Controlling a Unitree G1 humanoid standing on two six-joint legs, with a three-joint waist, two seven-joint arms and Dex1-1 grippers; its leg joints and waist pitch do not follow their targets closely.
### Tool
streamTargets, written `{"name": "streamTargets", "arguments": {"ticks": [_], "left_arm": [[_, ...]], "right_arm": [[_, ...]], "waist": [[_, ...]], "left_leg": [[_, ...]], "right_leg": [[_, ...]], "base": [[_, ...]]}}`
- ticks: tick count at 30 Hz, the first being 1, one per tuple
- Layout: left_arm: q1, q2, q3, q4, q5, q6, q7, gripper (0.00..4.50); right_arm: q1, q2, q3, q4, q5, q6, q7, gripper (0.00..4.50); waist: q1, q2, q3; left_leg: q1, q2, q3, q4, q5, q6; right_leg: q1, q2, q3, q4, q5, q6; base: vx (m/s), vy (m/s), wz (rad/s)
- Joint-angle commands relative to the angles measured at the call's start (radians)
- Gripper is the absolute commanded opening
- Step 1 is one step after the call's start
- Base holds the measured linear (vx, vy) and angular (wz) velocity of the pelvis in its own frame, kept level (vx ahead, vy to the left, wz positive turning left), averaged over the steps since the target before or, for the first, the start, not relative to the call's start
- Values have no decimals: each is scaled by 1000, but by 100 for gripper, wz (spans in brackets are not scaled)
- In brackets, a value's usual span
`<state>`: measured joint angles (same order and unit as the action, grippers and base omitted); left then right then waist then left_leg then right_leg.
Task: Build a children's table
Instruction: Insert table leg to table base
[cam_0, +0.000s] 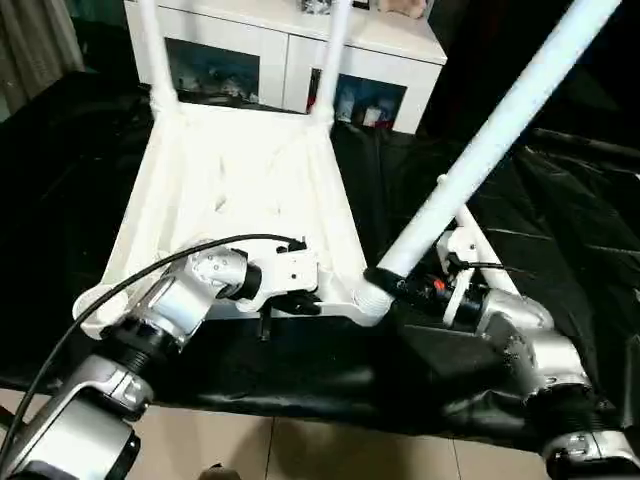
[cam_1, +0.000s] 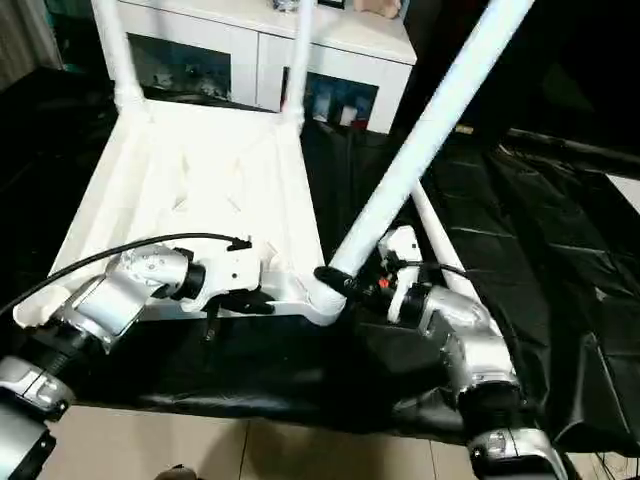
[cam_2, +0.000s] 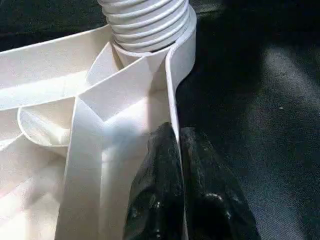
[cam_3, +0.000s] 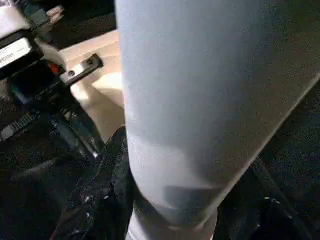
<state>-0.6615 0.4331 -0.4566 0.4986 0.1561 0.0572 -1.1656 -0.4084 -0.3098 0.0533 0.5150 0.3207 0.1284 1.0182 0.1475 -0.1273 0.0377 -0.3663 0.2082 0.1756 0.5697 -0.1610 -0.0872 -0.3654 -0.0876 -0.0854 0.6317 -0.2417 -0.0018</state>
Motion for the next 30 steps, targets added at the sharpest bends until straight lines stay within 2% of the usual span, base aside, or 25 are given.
{"name": "streamTargets", "arguments": {"ticks": [1,3,5,6,7,12,13,14,15,19,20,22,25,26,27,28,29,30], "left_arm": [[-22,8,-27,-5,30,-28,-30,0],[-23,7,-28,-6,29,-28,-31,0],[-23,7,-29,-5,27,-29,-32,0],[-22,7,-31,-9,26,-29,-35,0],[-20,8,-33,-15,24,-28,-41,0],[-20,5,-35,-14,19,-37,-53,0],[-20,4,-35,-13,19,-39,-54,0],[-20,4,-35,-13,19,-40,-54,0],[-21,4,-36,-10,17,-44,-58,0],[-24,4,-40,-4,17,-51,-63,0],[-26,5,-40,-1,18,-52,-63,0],[-28,5,-39,4,19,-53,-62,0],[-32,6,-37,13,20,-51,-58,0],[-32,6,-37,15,21,-50,-57,0],[-33,7,-36,20,22,-50,-54,0],[-34,4,-32,28,22,-42,-46,0],[-35,2,-27,35,21,-34,-39,0],[-35,0,-24,40,21,-28,-34,0]], "right_arm": [[49,-61,109,93,-123,34,50,186],[47,-67,124,101,-134,23,59,186],[45,-70,133,105,-142,18,65,186],[40,-68,138,116,-150,7,62,186],[38,-66,150,129,-172,-15,64,186],[38,-61,179,154,-192,-55,72,186],[37,-59,180,157,-191,-59,74,186],[37,-59,180,157,-190,-59,74,186],[33,-56,179,163,-187,-65,79,186],[27,-53,178,177,-192,-80,79,186],[24,-47,168,188,-187,-87,67,186],[21,-39,151,200,-179,-92,46,186],[16,-25,125,220,-168,-100,5,186],[16,-24,121,222,-167,-101,-2,186],[14,-19,112,231,-165,-105,-21,186],[10,-15,101,246,-170,-113,-62,186],[7,-10,89,260,-175,-118,-104,186],[4,-6,80,269,-177,-121,-136,186]], "waist": [[-5,16,-48],[-4,17,-47],[-4,16,-48],[-4,11,-49],[-4,13,-50],[-6,8,-53],[-6,11,-53],[-8,8,-53],[-7,12,-54],[-8,11,-54],[-8,14,-54],[-9,13,-54],[-11,15,-49],[-11,22,-47],[-13,19,-44],[-13,19,-42],[-14,26,-40],[-16,24,-39]], "left_leg": [[20,36,-4,-63,-170,0],[21,37,-5,-66,-194,-12],[21,38,-7,-67,-202,-21],[22,38,-7,-67,-206,-25],[23,38,-8,-68,-211,-27],[23,38,-8,-68,-234,-35],[23,38,-8,-68,-236,-35],[22,38,-9,-68,-236,-34],[22,38,-9,-68,-235,-34],[23,38,-9,-68,-239,-33],[23,38,-10,-69,-242,-35],[23,38,-9,-69,-249,-37],[25,39,-11,-75,-306,-47],[26,39,-13,-77,-324,-51],[29,40,-15,-80,-378,-61],[31,40,-16,-81,-396,-63],[36,41,-18,-83,-438,-69],[40,42,-21,-84,-473,-76]], "right_leg": [[31,-66,52,-69,1,-190],[30,-67,53,-73,-36,-181],[29,-67,53,-72,-31,-178],[29,-66,52,-72,-27,-178],[28,-66,52,-71,-29,-178],[28,-66,51,-71,-23,-177],[27,-65,51,-71,-22,-179],[29,-65,51,-71,-19,-181],[29,-65,51,-70,-12,-183],[29,-63,51,-70,-3,-186],[29,-64,51,-70,-5,-187],[28,-64,51,-70,-12,-188],[25,-66,52,-79,-84,-181],[24,-67,53,-80,-108,-178],[20,-69,53,-89,-185,-168],[19,-70,54,-92,-214,-163],[14,-73,55,-99,-269,-157],[10,-76,55,-104,-318,-149]], "base": [[0,0,0],[0,0,0],[0,0,0],[0,0,0],[0,0,0],[0,0,0],[0,0,0],[0,0,0],[0,0,0],[0,0,0],[0,0,0],[0,0,0],[0,0,0],[0,0,0],[0,0,0],[0,0,0],[0,0,0],[0,0,0]]}}
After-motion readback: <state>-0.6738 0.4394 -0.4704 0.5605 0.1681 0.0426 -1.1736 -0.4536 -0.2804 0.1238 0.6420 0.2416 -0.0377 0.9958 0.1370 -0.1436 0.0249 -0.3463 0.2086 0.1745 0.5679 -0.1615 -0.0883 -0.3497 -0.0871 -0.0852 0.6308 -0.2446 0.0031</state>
